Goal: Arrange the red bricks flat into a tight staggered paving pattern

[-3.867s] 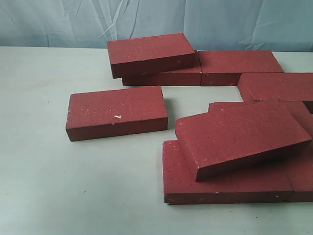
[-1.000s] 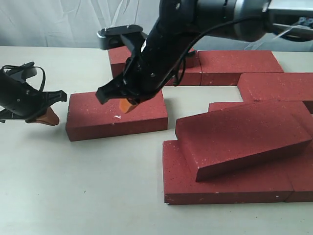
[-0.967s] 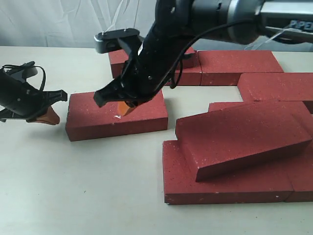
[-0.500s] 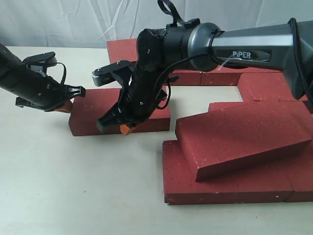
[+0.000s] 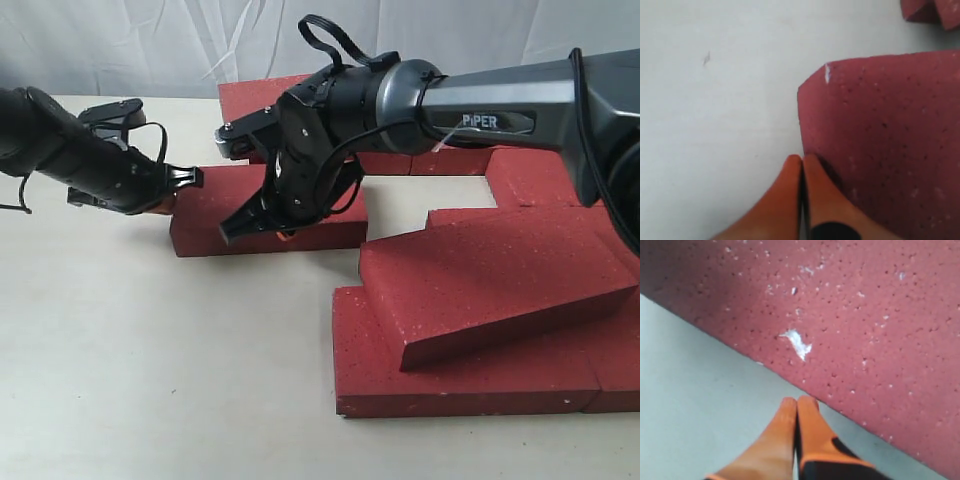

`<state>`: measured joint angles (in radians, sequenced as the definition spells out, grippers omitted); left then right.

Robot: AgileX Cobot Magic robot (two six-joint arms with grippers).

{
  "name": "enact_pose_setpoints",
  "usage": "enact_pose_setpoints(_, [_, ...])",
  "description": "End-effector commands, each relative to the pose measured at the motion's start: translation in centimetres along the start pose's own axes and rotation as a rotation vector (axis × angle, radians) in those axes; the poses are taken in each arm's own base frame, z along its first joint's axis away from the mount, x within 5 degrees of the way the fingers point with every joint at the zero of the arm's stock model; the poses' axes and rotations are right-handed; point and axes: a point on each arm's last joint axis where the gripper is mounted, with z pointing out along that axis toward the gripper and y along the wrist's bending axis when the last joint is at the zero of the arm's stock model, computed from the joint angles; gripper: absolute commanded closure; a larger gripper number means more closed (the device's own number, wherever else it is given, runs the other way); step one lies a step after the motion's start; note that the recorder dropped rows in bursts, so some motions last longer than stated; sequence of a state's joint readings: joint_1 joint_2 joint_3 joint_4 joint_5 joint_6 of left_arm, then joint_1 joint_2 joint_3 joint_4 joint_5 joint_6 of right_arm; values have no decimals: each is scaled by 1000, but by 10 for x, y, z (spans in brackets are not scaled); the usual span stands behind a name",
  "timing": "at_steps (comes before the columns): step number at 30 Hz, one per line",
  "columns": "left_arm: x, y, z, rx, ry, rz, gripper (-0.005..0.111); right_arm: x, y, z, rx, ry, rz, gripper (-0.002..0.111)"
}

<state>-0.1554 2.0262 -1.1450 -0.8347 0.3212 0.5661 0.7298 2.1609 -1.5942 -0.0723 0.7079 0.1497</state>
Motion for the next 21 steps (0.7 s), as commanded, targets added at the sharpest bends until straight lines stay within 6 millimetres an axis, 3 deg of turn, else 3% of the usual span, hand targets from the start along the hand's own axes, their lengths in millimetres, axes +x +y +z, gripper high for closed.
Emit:
enact_pose_setpoints(1, [-13,-10,-3,20,-49,33,107,-4,1,-2,3,-30,3,109])
enact_pose_setpoints(10, [-17,-12,14,18,-34,78,107,-4,-7,-2,89,-39,19,109])
enact_pose_setpoints(21, [-30,6,-12,45,17,115,107,-5,-12,-3,147,-47,5,109])
